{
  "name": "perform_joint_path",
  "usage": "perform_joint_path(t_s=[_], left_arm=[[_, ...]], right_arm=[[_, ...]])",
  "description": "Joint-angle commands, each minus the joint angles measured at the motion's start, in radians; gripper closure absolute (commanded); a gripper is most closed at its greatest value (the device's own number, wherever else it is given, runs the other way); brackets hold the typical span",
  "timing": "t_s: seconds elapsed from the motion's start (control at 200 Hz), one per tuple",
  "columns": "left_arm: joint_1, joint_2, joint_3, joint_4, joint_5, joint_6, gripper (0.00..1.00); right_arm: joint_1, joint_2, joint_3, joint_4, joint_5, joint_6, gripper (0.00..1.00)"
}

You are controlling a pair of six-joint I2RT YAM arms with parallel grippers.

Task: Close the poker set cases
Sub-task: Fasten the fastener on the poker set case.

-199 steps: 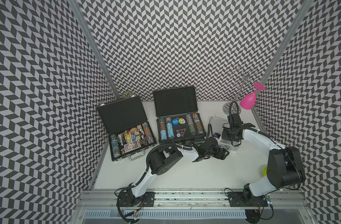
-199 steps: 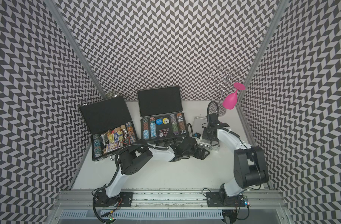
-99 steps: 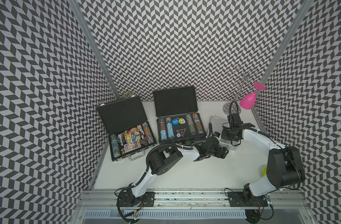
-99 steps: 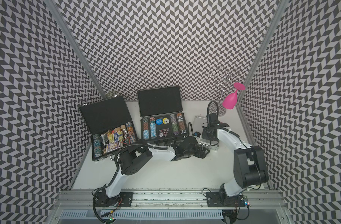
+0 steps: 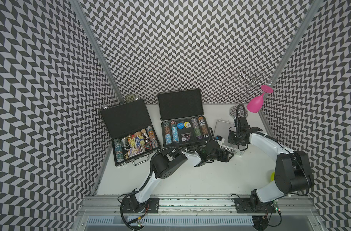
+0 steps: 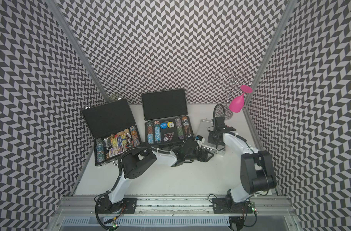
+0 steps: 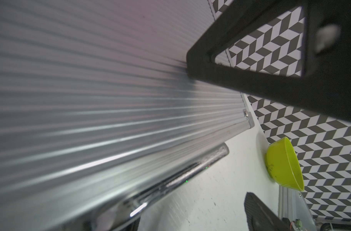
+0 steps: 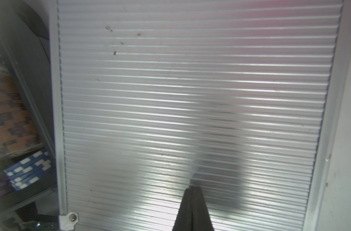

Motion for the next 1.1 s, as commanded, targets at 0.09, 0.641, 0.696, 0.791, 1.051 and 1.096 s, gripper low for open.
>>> perform_joint_path(t_s=[0.09,0.641,0.696,0.791,1.051,1.096], left_arm=[[0.005,-0.005,0.027,-0.107,-0.085,0.008,0.16],[0.003,0.060,0.093,-0.196,-0.119,0.047,0.09],[0.003,0.062,0.095,-0.195,-0.115,0.046,0.01],[0.003,0.064,0.098,-0.192,-0.106,0.041,0.01],[0.009,0.064,0.087,-0.143,-0.040,0.028,0.02],[0.013,0.061,0.068,-0.095,-0.006,0.010,0.04]], right_arm=[[0.010,0.039,-0.040,-0.090,-0.017,-0.002,1.00],[0.010,0.037,-0.066,-0.075,-0.035,-0.008,1.00],[0.009,0.036,-0.066,-0.074,-0.036,-0.009,1.00],[0.009,0.035,-0.069,-0.072,-0.040,-0.009,1.00],[0.009,0.033,-0.076,-0.069,-0.042,-0.009,1.00],[0.009,0.034,-0.078,-0.068,-0.041,-0.008,1.00]])
